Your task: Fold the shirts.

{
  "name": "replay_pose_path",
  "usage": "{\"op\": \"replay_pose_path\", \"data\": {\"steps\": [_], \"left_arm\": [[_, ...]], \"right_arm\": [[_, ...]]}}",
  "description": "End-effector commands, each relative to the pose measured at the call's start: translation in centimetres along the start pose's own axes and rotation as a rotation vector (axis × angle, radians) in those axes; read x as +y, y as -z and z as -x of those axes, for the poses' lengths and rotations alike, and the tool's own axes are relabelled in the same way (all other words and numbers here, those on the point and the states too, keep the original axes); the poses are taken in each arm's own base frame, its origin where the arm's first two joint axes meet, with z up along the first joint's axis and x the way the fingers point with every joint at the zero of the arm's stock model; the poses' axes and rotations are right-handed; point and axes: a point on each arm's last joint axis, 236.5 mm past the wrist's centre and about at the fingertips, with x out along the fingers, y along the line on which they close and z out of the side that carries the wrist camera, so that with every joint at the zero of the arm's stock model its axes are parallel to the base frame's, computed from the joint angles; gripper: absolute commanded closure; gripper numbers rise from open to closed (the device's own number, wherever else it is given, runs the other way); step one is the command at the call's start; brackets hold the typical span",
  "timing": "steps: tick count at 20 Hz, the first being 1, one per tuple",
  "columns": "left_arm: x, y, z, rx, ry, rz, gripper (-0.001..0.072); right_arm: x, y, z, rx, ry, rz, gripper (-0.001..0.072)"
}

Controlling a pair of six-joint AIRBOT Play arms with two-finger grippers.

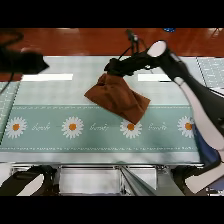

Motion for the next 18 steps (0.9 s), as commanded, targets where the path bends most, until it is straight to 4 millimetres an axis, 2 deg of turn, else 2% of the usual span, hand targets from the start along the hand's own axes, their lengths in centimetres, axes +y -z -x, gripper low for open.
{"op": "replay_pose_path", "data": {"steps": [1, 2, 3, 4, 6, 7, 8, 9, 11, 12, 13, 15, 16, 17, 18], "left_arm": [[-0.5, 5.8, -2.1, 0.008, 0.059, 0.091, 0.0688], [-0.6, 7.3, -3.5, 0.026, 0.078, 0.117, 0.0688], [-0.8, 8.7, -5.1, 0.042, 0.095, 0.143, 0.0688], [-0.9, 9.8, -6.6, 0.049, 0.104, 0.165, 0.0688], [-0.7, 10.8, -8.5, 0.051, 0.107, 0.198, 0.0688], [-0.2, 10.4, -8.7, 0.04, 0.098, 0.206, 0.0688], [0.3, 9.4, -8.4, 0.015, 0.089, 0.217, 0.0688], [1.1, 7.9, -7.5, -0.024, 0.077, 0.229, 0.0688], [2.7, 4.5, -5.1, -0.116, 0.048, 0.251, 0.0688], [3.6, 3.0, -3.8, -0.16, 0.033, 0.26, 0.0688], [4.3, 1.9, -2.6, -0.197, 0.018, 0.269, 0.0688], [5.1, 1.3, -1.3, -0.235, 0.0, 0.279, 0.0688], [4.9, 1.7, -1.2, -0.223, 0.002, 0.276, 0.0688], [4.6, 2.3, -1.5, -0.201, 0.009, 0.271, 0.0688], [4.1, 3.0, -2.0, -0.178, 0.018, 0.265, 0.0688]], "right_arm": [[-0.7, 1.0, -4.9, 0.045, -0.015, -0.049, 0.0676], [-0.7, 1.3, -5.6, 0.046, -0.016, -0.051, 0.0557], [-0.2, 1.8, -6.1, 0.059, -0.03, -0.048, 0.038], [0.6, 2.5, -6.3, 0.081, -0.052, -0.023, 0.0291], [1.9, 3.3, -5.2, 0.128, -0.099, -0.026, 0.0292], [1.9, 2.9, -3.4, 0.138, -0.103, -0.025, 0.0294], [1.7, 2.3, -0.9, 0.144, -0.103, -0.029, 0.0295], [1.3, 1.6, 2.6, 0.146, -0.093, -0.022, 0.0296], [-1.2, 0.5, 10.7, 0.12, 0.023, 0.014, 0.0296], [-3.3, 0.3, 15.1, 0.101, 0.142, 0.03, 0.0296], [-6.4, 0.8, 20.0, 0.081, 0.318, 0.032, 0.0296], [-12.1, 2.4, 28.7, -0.02, 0.654, -0.03, 0.0296], [-14.4, 3.8, 31.6, -0.105, 0.759, -0.098, 0.0296], [-16.1, 5.4, 32.7, -0.186, 0.799, -0.165, 0.0296], [-17.6, 7.2, 32.4, -0.258, 0.794, -0.235, 0.0296]]}}
